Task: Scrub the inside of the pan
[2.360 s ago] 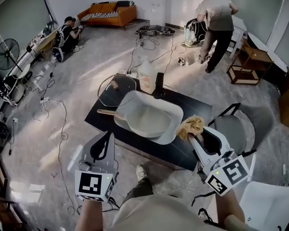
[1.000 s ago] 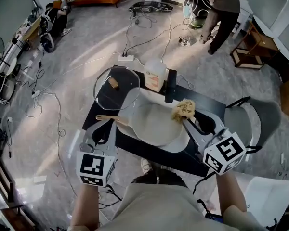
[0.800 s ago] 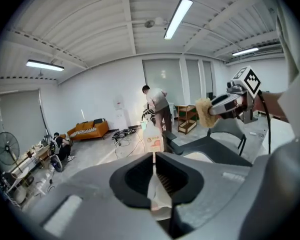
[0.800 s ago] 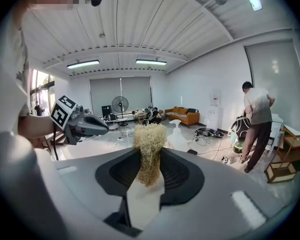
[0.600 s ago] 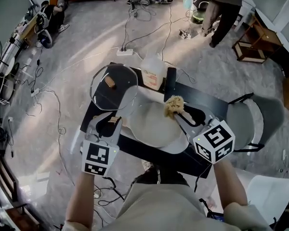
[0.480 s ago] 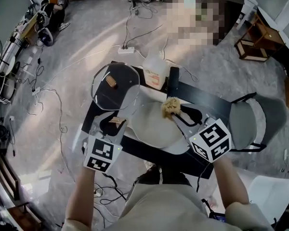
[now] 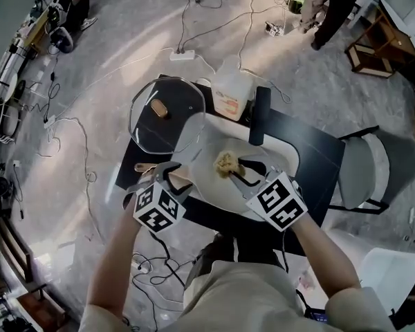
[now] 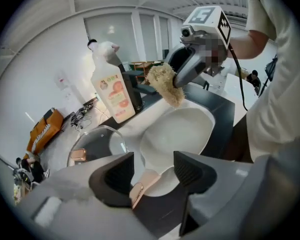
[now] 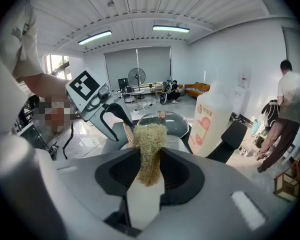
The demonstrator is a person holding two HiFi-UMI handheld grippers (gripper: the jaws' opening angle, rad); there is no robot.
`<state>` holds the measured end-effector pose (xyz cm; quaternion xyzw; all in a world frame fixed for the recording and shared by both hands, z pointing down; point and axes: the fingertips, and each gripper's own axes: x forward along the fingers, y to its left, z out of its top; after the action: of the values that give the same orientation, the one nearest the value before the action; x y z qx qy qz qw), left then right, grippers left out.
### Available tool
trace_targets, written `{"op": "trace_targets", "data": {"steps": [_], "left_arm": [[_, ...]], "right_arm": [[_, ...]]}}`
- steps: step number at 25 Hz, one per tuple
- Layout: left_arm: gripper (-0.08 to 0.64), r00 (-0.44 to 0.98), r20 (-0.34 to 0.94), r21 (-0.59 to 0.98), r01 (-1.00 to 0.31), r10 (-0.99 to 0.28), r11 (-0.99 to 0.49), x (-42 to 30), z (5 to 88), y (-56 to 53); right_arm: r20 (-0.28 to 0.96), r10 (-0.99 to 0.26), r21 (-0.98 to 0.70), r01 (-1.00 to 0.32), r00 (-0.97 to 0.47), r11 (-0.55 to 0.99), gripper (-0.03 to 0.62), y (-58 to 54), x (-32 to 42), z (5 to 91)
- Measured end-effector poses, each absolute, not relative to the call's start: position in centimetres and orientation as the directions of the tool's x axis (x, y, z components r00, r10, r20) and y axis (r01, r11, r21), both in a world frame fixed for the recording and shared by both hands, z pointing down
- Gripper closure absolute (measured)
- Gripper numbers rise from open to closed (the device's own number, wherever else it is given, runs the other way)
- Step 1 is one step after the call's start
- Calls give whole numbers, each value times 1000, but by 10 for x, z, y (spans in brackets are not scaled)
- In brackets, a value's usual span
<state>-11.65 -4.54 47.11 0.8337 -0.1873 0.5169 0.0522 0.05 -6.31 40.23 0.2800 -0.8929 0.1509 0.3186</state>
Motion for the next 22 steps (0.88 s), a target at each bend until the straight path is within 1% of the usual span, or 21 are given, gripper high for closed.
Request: {"op": "trace_targets", "data": {"steps": [5,12,17,22], "left_arm": [[304,321,931,-87,-269,-174,-959,-128,529,-37],[304,226,964,-114,-135,-143,-984,-142,585,-40],[304,163,976,-139,-44,-144,-989,-148,607,-46],[304,131,982,-134,-22,-135,-991,-148,615,-52]], "right_arm": [[707,-326,-146,-580,-627,801,467,-54,-8,462],[776,-202,-223,-560,-597,798,467,-43,-7,531],[825,-32,-298,-482,-564,824,466,-24,-8,569],[857,122,-344,-380,-501,858,466,1,-9,599]]}}
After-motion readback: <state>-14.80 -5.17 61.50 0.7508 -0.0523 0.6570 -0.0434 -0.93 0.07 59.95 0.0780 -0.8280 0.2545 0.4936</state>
